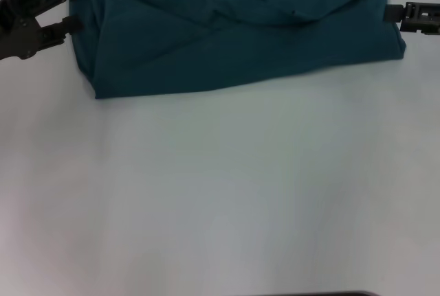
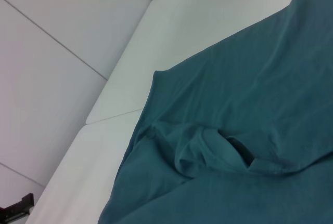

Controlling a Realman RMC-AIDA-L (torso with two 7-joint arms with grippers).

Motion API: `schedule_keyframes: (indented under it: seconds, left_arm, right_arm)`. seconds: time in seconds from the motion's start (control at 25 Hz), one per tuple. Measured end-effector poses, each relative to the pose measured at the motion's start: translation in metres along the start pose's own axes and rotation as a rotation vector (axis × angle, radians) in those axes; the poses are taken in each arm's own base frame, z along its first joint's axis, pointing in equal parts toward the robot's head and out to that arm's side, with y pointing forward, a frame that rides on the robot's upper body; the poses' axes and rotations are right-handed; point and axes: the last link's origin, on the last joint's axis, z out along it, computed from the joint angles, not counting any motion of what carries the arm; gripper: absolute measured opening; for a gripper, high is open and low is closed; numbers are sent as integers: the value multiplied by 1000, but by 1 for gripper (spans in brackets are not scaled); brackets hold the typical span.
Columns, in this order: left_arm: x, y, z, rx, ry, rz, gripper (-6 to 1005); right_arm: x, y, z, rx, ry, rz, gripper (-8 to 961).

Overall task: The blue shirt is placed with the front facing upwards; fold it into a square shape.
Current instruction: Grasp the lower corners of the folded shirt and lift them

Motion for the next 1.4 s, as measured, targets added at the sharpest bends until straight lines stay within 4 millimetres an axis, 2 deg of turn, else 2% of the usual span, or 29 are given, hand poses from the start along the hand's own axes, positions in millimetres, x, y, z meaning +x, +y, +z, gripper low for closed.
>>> schedule_keyframes:
  seconds: [0.24, 0.44, 0.56, 0.76, 0.96, 1.24, 1.4]
  left_arm:
    - [5, -8, -9, 81, -32, -39, 882]
    - [5, -28, -19, 231, -7, -43, 829]
    - [0, -35, -13, 291, -63, -17, 798]
    - [-4, -35, 10, 320, -137, 73, 742]
    - [-4, -35, 30, 362, -190, 141, 760]
    - [4, -31, 33, 377, -187, 157, 826]
    - [7, -37, 30, 443, -167, 119, 849]
  right_arm:
    - [-1, 0, 0, 1, -1, -1, 924]
    - [-1, 1, 0, 0, -1, 1, 924]
    - [-2, 1, 0, 1, -1, 4, 924]
    - [-2, 0, 0, 1, -1, 5, 924]
    - [-2, 0, 0, 2, -1, 4, 925]
    - [-3, 0, -2, 5, -2, 2, 925]
    - [-4, 0, -2, 5, -3, 0, 925]
